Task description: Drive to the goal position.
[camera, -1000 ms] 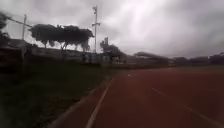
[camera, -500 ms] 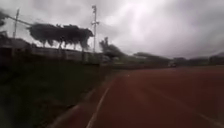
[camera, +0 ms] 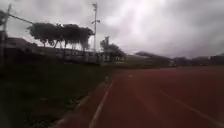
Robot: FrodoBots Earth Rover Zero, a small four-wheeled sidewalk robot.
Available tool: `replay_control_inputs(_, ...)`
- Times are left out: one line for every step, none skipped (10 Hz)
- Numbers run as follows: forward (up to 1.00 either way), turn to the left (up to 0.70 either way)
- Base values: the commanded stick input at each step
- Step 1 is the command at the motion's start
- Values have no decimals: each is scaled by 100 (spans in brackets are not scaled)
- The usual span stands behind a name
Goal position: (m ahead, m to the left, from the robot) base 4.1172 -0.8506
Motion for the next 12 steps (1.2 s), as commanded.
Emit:
replay_control_inputs(70, -3)
replay_control_inputs(70, -1)
replay_control_inputs(70, 0)
replay_control_inputs(70, 0)
replay_control_inputs(70, -6)
replay_control_inputs(70, -15)
replay_control_inputs(70, -23)
replay_control_inputs(70, -16)
replay_control_inputs(70, -1)
replay_control_inputs(70, -15)
replay_control_inputs(70, -18)
replay_control_inputs(70, -2)
